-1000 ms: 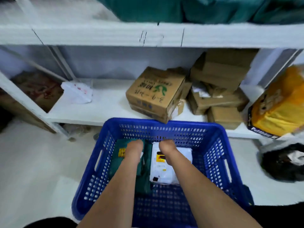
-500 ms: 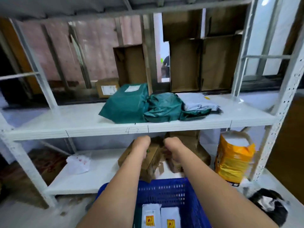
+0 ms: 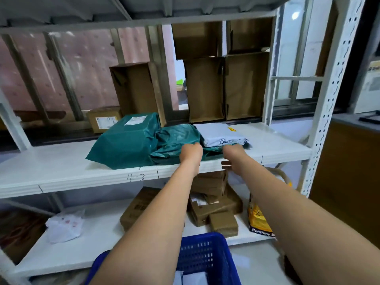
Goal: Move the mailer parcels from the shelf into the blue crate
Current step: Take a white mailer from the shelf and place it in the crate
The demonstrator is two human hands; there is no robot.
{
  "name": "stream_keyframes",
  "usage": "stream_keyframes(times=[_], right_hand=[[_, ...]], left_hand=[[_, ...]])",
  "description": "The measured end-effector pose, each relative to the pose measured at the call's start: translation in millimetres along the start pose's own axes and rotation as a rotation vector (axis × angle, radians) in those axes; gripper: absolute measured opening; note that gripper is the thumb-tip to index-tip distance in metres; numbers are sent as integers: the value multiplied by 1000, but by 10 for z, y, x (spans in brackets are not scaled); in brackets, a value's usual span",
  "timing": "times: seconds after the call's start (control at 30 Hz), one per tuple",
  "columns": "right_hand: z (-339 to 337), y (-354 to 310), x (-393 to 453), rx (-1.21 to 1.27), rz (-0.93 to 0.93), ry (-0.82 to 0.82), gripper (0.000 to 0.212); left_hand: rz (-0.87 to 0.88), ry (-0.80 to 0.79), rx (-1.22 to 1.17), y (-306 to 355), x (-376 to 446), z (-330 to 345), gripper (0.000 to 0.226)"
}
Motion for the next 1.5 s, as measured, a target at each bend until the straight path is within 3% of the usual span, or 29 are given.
stream_keyframes(times=[0.13, 0.27, 0.37, 0.47, 0.63, 0.87, 1.1, 1.3, 1.4, 1.5], right_hand=[[-344, -151, 699, -170, -121, 230, 13], [-457, -194, 1298, -393, -82, 358, 45], [-341, -156, 1692, -472, -81, 270, 64], [-198, -32, 2129, -365, -93, 188, 64], [-259, -145, 1706, -11, -101, 240, 34], [-580, -402, 1182, 535, -169, 283, 35], [-917, -354, 355, 746, -181, 305, 19], [-677, 154, -250, 565, -167, 105, 14], [-310, 515, -501, 314, -198, -17, 9], [130, 1004, -697, 139, -145, -163, 14]], left_hand=[[280, 42, 283, 270, 193, 444, 30], [400, 42, 520, 313, 407, 849, 50], [377, 89, 677, 236, 538, 1033, 52], [357, 140, 735, 156, 574, 1124, 51], [407, 178, 631, 169, 503, 1091, 45], [423, 94, 280, 343, 119, 808, 44], [361, 85, 99, 370, -476, 201, 35], [518, 393, 227, 375, -776, -819, 24], [523, 417, 243, 262, -741, -1192, 19], [410, 404, 264, -175, -574, -1477, 17]])
Point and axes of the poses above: each hand's wrist, its own x-axis towards the middle knuckle, its own z-axis out of the palm, y = z × x, the point moved 8 cm from there along x, towards the middle knuckle, and after that the axes turned 9 degrees about y, right-handed, at the moved point
